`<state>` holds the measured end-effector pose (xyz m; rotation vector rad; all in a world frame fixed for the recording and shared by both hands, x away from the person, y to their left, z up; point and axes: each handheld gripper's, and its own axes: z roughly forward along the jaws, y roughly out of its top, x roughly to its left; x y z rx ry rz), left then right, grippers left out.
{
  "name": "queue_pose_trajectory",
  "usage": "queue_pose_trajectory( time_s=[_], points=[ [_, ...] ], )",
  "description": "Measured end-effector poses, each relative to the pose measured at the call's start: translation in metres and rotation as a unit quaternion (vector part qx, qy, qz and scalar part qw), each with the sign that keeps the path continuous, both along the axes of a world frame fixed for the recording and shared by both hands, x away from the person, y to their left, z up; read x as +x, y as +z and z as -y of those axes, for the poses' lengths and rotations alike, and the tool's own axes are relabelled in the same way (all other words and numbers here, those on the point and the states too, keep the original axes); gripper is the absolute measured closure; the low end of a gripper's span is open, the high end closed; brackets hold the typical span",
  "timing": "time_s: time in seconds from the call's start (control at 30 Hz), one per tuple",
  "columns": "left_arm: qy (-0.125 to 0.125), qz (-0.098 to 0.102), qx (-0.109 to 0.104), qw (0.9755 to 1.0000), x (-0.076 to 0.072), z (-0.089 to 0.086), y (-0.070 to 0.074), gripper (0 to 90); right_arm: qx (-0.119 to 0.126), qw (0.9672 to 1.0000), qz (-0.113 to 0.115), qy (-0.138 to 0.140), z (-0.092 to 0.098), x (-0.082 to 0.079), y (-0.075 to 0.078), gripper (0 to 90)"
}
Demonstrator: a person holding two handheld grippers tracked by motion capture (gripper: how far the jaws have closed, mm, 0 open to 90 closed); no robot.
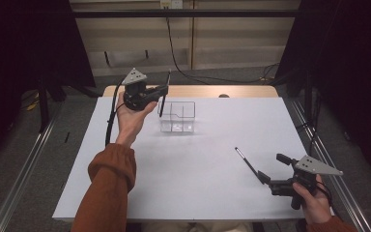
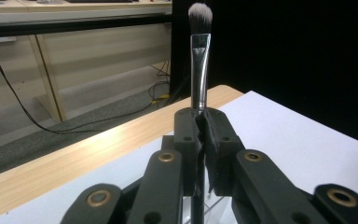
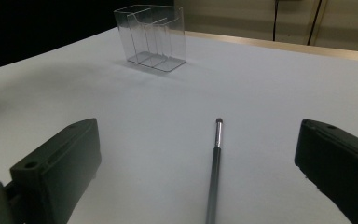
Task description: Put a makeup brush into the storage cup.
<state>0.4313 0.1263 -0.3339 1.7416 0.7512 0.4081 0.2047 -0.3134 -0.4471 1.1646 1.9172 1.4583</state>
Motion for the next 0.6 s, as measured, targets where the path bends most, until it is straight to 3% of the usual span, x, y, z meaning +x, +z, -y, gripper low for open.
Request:
queue_pose_trajectory(
  time_s=[0.6],
  points=[
    [0.013,0.0,-0.003,0.9999,0.022,0.014,-0.003,84.3,0.001,1.0,-0.002,0.0,0.001,-0.001,0.0,0.0]
  ],
)
